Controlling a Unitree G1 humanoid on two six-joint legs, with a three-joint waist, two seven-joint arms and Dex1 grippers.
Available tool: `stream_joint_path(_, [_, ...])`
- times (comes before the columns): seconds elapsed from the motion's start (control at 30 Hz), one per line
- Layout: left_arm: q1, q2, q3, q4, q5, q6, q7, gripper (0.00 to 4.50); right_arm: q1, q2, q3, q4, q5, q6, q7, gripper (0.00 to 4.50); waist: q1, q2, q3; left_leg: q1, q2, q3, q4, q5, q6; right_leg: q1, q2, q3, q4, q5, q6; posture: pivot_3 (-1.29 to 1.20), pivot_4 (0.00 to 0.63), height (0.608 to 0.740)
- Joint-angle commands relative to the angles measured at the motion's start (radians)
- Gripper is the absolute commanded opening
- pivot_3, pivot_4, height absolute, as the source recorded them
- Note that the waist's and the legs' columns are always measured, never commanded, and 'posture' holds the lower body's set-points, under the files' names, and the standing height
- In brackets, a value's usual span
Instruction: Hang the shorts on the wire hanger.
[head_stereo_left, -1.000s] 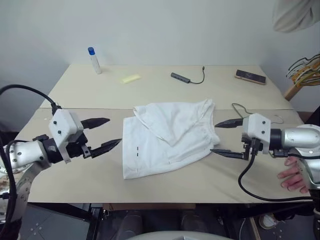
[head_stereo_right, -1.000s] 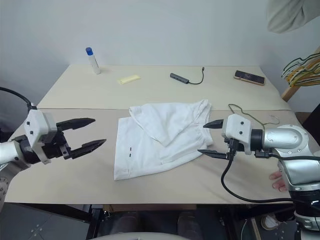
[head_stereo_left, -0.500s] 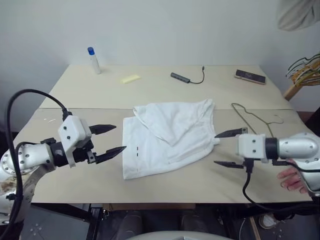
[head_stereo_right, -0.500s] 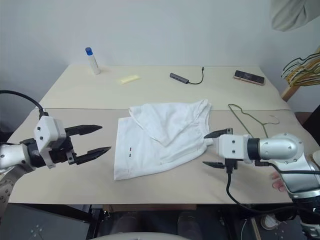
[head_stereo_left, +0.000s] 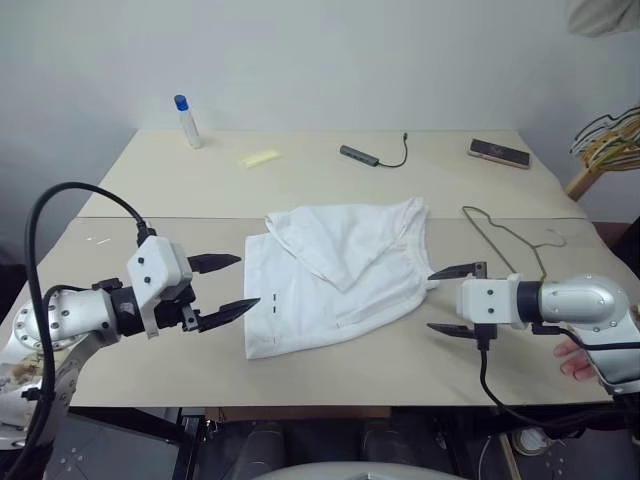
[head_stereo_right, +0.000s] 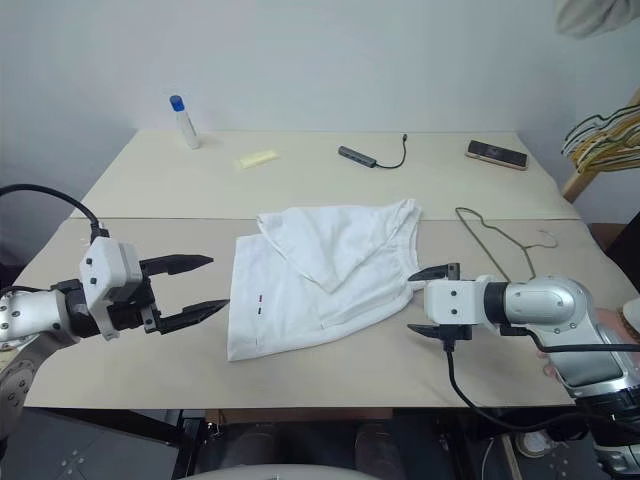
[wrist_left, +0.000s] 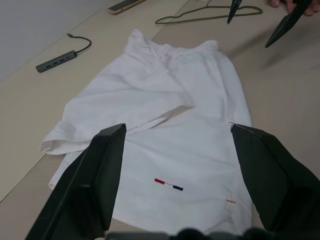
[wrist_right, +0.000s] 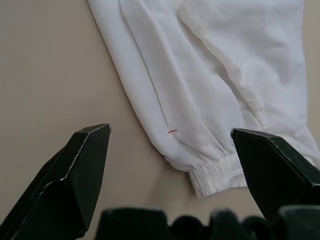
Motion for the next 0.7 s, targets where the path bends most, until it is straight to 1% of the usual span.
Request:
stream_joint_path(0.03, [-0.022,-0.002,0.002,-0.008,0.0,-0.023,0.002,3.62,-0.041,0.001,0.016,0.015,-0.063,-0.06,-0.033,4.47,-0.001,0.0,0.0,0.0,0.0,0.0,0.0,0.0,0.0,0.0,0.0,0.0,0.0,0.0,0.0,-0.04,0.0,0.74])
stream_joint_path(0.17, [-0.036,-0.01,-0.017,-0.005,0.005,-0.025,0.006,3.62,-0.148,0.035,0.158,0.177,-0.312,-0.183,-0.136,4.47,-0.012,0.0,0.0,0.001,0.0,0.0,0.0,0.0,0.0,0.0,0.0,0.0,0.0,0.0,0.0,-0.04,0.0,0.74])
stream_joint_path(0.27, [-0.046,-0.013,-0.026,-0.004,0.008,-0.023,0.007,3.62,-0.246,0.095,0.237,0.336,-0.445,-0.261,-0.246,4.47,-0.025,0.0,0.0,0.0,0.0,0.0,0.0,0.0,0.0,0.0,0.0,0.0,0.0,0.0,0.0,-0.04,0.0,0.74])
stream_joint_path(0.37, [-0.044,-0.014,-0.026,-0.005,0.011,-0.024,0.006,3.62,-0.329,0.14,0.305,0.479,-0.543,-0.343,-0.33,3.9,-0.035,0.0,0.0,0.0,0.0,0.0,-0.001,0.0,0.0,-0.001,0.0,0.001,0.0,0.0,-0.001,-0.04,0.0,0.74])
stream_joint_path(0.5, [-0.035,-0.009,-0.034,-0.012,0.027,-0.025,0.008,3.62,-0.388,0.184,0.34,0.575,-0.596,-0.377,-0.4,2.44,-0.045,-0.001,0.0,0.001,0.0,-0.001,-0.001,0.0,0.0,0.0,0.0,0.001,0.0,0.0,-0.001,-0.02,0.0,0.74])
stream_joint_path(0.53, [-0.025,-0.003,-0.051,-0.017,0.049,-0.035,0.004,3.62,-0.396,0.188,0.343,0.589,-0.606,-0.387,-0.412,2.15,-0.047,-0.001,0.0,0.001,0.0,-0.001,-0.001,0.0,0.0,0.0,0.0,0.0,0.0,0.0,-0.001,-0.02,0.0,0.74])
stream_joint_path(0.6, [-0.003,0.011,-0.088,-0.023,0.102,-0.066,-0.007,3.62,-0.406,0.19,0.342,0.603,-0.614,-0.399,-0.426,1.39,-0.049,0.0,0.0,0.001,0.0,-0.001,-0.001,0.0,0.0,0.0,0.0,0.001,0.001,0.0,-0.001,-0.02,0.0,0.74])
stream_joint_path(0.67, [0.026,0.039,-0.163,-0.011,0.22,-0.143,-0.017,3.62,-0.407,0.182,0.331,0.589,-0.597,-0.403,-0.42,0.7,-0.049,0.0,0.0,0.001,0.0,-0.001,-0.001,0.0,0.0,0.0,0.0,0.001,0.001,0.0,-0.001,-0.02,0.0,0.74])
stream_joint_path(0.7, [0.034,0.048,-0.188,-0.004,0.258,-0.171,-0.02,3.62,-0.406,0.18,0.326,0.583,-0.589,-0.403,-0.416,0.34,-0.049,0.0,0.0,0.001,-0.001,-0.001,-0.001,0.0,0.0,0.0,0.0,0.001,0.001,0.0,-0.001,-0.02,0.0,0.74])
